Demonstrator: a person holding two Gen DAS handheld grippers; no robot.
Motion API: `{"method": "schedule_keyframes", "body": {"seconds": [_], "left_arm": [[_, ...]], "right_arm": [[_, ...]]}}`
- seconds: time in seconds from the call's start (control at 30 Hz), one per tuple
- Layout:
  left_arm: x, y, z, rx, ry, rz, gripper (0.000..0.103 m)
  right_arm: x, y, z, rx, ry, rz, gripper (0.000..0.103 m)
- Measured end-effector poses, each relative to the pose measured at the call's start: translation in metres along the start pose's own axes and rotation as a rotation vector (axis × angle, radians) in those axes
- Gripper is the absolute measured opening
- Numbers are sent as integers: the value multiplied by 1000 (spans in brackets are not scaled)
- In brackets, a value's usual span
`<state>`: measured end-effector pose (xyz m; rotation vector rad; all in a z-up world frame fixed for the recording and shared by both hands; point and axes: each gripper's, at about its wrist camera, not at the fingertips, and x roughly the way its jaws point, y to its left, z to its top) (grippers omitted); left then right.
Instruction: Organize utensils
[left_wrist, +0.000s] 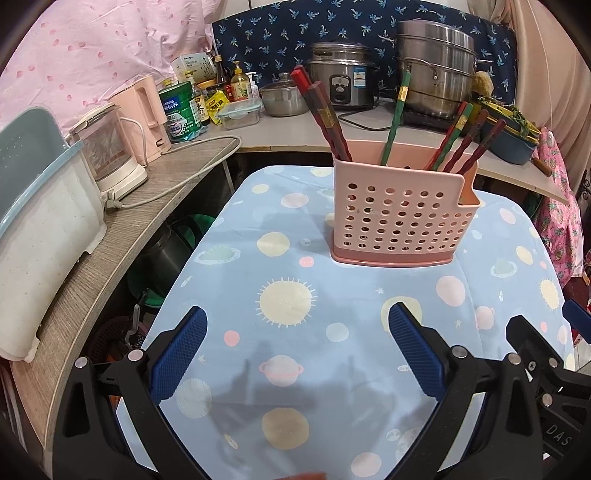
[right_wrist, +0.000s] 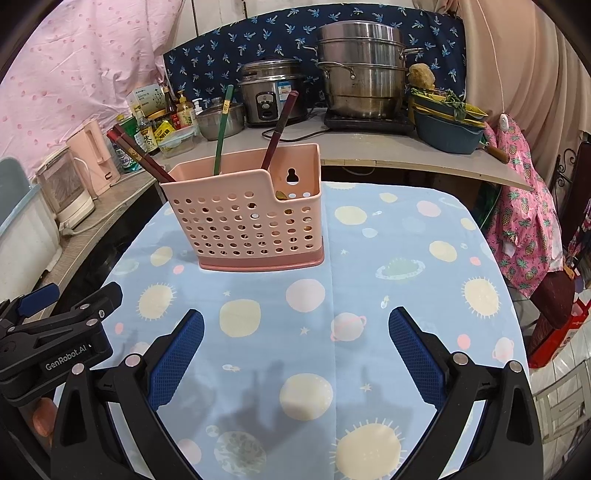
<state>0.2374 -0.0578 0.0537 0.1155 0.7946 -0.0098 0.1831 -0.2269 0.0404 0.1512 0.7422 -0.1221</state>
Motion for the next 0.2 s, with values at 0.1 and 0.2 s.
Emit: {"method": "schedule_keyframes", "body": {"seconds": [0.1, 0.2], "left_arm": [[1, 1, 0, -8, 6, -1, 94], [3, 1, -1, -3, 12, -5, 94]], "right_arm": [[0, 0, 0, 1, 1, 0, 97], [0, -1, -1, 2, 1, 0, 97]]}}
